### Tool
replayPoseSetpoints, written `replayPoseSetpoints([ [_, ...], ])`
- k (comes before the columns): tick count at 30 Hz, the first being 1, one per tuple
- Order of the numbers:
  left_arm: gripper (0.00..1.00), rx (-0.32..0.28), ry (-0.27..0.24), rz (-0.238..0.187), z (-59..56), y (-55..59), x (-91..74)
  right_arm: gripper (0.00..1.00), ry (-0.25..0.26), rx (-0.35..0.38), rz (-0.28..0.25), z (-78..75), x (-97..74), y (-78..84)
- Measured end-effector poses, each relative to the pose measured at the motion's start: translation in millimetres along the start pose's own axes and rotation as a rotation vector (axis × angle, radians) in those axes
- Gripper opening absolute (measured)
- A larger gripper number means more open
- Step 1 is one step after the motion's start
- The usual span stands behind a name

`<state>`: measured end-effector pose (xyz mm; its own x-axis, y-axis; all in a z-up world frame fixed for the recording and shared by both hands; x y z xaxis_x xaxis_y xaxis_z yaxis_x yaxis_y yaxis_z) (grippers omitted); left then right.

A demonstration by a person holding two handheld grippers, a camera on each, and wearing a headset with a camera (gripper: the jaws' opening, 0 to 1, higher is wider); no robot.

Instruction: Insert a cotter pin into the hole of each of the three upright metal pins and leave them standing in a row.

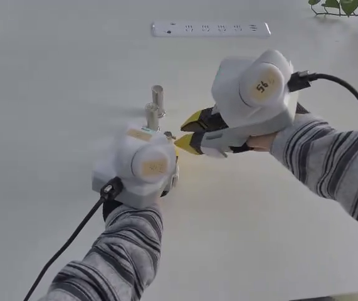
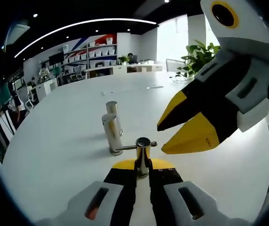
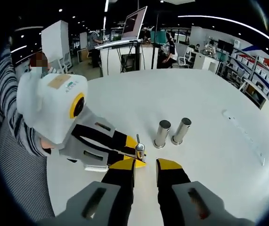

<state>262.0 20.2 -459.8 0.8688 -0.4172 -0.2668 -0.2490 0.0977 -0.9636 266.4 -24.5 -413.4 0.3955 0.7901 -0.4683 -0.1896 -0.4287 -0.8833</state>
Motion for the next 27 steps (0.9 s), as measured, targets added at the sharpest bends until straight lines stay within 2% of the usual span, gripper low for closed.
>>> replayPoseSetpoints([
  [3, 0.05, 0.014, -0.014, 0.001, 3.3, -0.4, -1.5, 0.18, 0.032, 0.073, -0.041, -4.4, -4.4, -0.9],
  [5, 0.05, 0.013, -0.028, -0.009, 8.1, -3.0, -2.6, 0.19, 0.045, 0.098, -0.047, -6.9, -7.9, 0.4],
  [9, 0.05, 0.012, -0.047, -0.014, 19.9, -7.7, -3.2, 0.20, 0.064, 0.113, -0.040, -8.7, -13.1, 5.8],
  [15, 0.05, 0.014, -0.107, -0.017, 48.6, -12.3, -7.1, 0.21, 0.080, 0.152, -0.048, -8.0, -17.7, 11.2],
  [20, 0.05, 0.009, -0.142, -0.009, 67.6, -10.5, -10.5, 0.23, 0.081, 0.156, -0.057, -7.2, -18.1, 11.6],
  [25, 0.05, 0.018, -0.164, -0.002, 81.4, -6.9, -13.7, 0.24, 0.086, 0.169, -0.074, -7.2, -16.6, 11.7],
  [27, 0.05, -0.018, -0.176, 0.002, 84.6, -4.1, -14.7, 0.24, 0.086, 0.172, -0.075, -6.5, -15.5, 12.0],
])
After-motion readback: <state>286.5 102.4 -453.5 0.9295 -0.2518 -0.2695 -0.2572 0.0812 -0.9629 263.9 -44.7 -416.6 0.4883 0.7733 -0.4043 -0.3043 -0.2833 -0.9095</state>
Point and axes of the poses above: the centre of the closed fingertips' face, and the gripper's own axes: x roughly forward along the fingers, z roughly to its left, y roughly out of its underside, the point moved 3 cm from there along -x, roughly backward along the fingers, and after that the axes turned 15 degrees about -z, right-handed, at the moved point
